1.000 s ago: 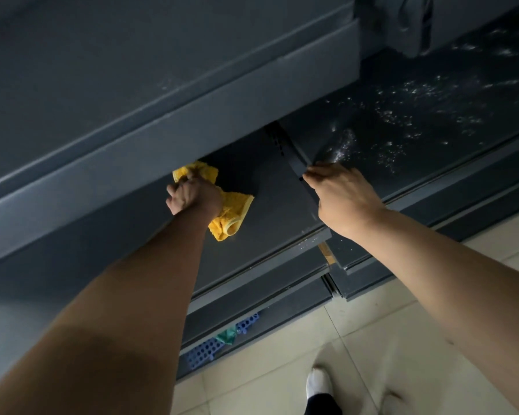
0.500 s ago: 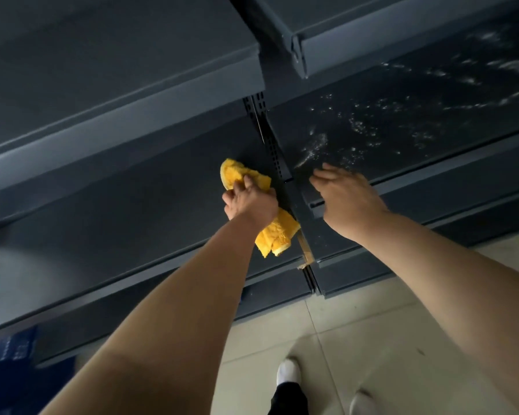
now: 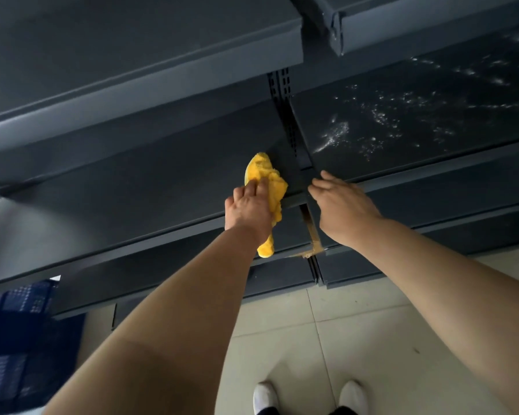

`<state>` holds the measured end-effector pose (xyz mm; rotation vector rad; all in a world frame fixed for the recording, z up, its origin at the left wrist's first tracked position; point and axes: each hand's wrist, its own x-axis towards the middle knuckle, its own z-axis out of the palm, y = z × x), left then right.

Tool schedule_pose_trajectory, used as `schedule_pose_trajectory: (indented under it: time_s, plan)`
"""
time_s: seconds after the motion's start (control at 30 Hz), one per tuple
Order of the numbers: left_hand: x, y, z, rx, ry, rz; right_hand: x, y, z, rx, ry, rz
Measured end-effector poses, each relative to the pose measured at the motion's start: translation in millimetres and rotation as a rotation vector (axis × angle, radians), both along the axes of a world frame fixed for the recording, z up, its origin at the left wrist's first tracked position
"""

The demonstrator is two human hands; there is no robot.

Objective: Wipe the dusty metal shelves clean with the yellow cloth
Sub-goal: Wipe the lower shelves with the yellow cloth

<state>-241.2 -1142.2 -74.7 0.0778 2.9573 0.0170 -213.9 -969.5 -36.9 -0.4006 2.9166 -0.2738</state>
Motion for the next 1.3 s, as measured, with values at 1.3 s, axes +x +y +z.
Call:
schedule_pose_trajectory:
  time_s: [1.3]
  plan:
    - [-48.7,31.4,85.9,1.111,-0.127,0.673,8.8,22.6,26.3,0.129,-0.041,-0.206]
